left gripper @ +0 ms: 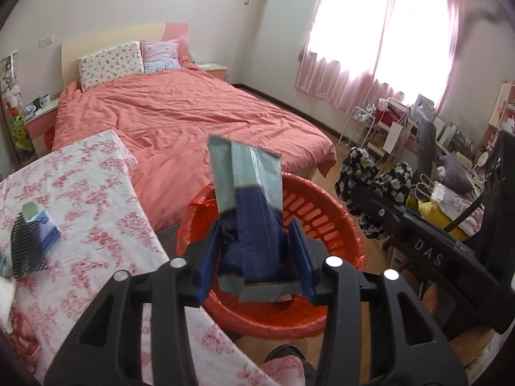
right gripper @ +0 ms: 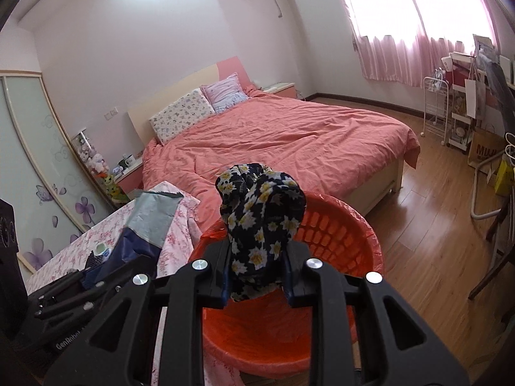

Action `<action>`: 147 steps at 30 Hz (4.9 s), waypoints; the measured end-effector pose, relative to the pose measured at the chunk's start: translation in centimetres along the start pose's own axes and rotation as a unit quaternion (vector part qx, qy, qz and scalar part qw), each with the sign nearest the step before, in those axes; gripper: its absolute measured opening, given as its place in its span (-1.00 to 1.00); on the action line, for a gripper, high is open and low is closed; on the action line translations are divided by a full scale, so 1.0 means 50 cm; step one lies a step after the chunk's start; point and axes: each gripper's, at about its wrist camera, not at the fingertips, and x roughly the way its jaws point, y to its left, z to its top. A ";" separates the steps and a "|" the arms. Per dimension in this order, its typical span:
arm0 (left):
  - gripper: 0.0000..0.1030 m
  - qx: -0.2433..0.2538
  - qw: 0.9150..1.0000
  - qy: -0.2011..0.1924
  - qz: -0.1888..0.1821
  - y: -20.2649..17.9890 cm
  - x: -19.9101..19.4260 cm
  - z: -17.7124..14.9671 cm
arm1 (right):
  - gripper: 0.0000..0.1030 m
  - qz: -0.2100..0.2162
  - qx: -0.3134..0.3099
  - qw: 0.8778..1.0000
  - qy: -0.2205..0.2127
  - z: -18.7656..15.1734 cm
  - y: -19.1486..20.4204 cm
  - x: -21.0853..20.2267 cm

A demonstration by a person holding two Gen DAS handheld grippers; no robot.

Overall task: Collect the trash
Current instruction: 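Move both held items over the orange basket and open both tools, then return both tools to the table and reach toward the comb and scrunchie, then grasp the brown comb with the left tool while the right tool grasps the plaid scrunchie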

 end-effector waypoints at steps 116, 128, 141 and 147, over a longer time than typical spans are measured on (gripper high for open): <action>0.08 -0.229 0.911 0.052 0.340 0.728 -0.302 -0.297 | 0.19 0.063 -0.281 0.947 0.140 -0.283 0.540 0.133; 0.40 -0.240 0.910 0.051 0.334 0.736 -0.305 -0.301 | 0.09 0.076 -0.245 0.950 0.178 -0.274 0.514 0.159; 0.65 -0.255 0.902 0.057 0.345 0.747 -0.305 -0.306 | 0.19 0.070 -0.247 0.950 0.179 -0.275 0.514 0.158; 0.77 -0.260 0.899 0.060 0.347 0.749 -0.308 -0.310 | 0.23 0.074 -0.242 0.951 0.180 -0.273 0.508 0.159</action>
